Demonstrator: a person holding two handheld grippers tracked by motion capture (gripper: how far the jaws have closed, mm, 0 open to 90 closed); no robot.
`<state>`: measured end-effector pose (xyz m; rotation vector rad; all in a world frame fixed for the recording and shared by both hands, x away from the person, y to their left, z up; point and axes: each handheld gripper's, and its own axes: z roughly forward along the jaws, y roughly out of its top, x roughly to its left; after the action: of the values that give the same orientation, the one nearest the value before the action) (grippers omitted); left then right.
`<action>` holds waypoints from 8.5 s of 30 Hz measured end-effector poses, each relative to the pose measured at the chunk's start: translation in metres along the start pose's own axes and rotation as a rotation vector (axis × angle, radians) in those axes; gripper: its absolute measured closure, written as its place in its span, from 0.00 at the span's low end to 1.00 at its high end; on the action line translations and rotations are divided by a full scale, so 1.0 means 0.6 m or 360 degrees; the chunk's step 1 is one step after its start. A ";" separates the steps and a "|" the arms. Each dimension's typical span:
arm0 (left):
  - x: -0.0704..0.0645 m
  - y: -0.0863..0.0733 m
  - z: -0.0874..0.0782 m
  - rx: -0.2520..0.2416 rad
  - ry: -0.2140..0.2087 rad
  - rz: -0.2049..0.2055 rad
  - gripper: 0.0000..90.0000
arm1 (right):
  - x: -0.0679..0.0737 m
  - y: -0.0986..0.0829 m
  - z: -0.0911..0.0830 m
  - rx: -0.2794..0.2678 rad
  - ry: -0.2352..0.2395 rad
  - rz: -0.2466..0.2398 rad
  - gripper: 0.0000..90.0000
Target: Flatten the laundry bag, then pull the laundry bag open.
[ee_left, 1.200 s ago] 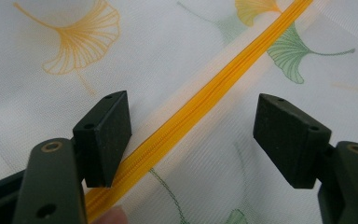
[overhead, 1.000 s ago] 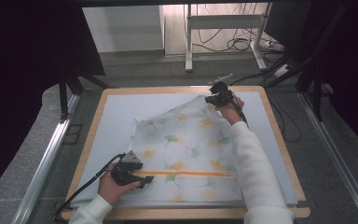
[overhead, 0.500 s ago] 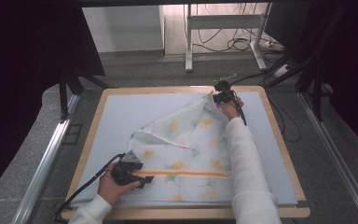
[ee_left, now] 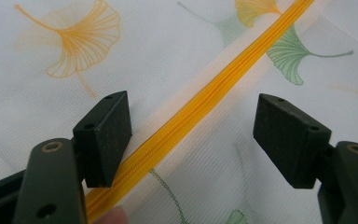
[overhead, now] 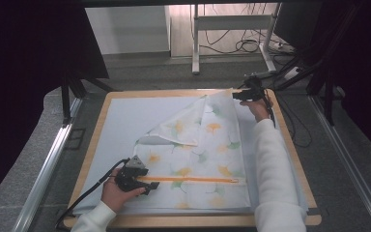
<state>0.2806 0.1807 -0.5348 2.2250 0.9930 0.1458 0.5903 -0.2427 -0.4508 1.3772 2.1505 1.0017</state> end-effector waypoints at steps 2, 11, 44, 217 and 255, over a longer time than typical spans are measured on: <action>-0.001 0.000 0.000 0.0001 0.0001 0.0001 0.31 | -0.002 -0.004 -0.031 -0.0021 0.0019 -0.0014 0.53; 0.001 0.001 0.000 0.0001 -0.0006 -0.0005 0.31 | 0.045 -0.043 -0.079 -0.0003 0.0236 -0.0100 0.60; 0.075 0.127 0.067 -0.0103 0.0229 0.0010 0.99 | 0.237 -0.284 -0.123 0.0216 0.0618 -0.0538 0.62; -0.229 0.264 0.230 0.0151 -0.0482 0.0105 0.62 | 0.146 -0.346 -0.207 0.0254 0.0491 -0.0248 0.99; -0.255 0.260 0.237 0.0087 -0.0346 0.0317 0.93 | 0.141 -0.348 -0.207 0.0247 0.0509 -0.0237 0.99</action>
<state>0.3200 -0.0763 -0.5188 2.3289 0.6659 -0.0349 0.3434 -0.2650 -0.5198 1.1630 2.5711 1.0762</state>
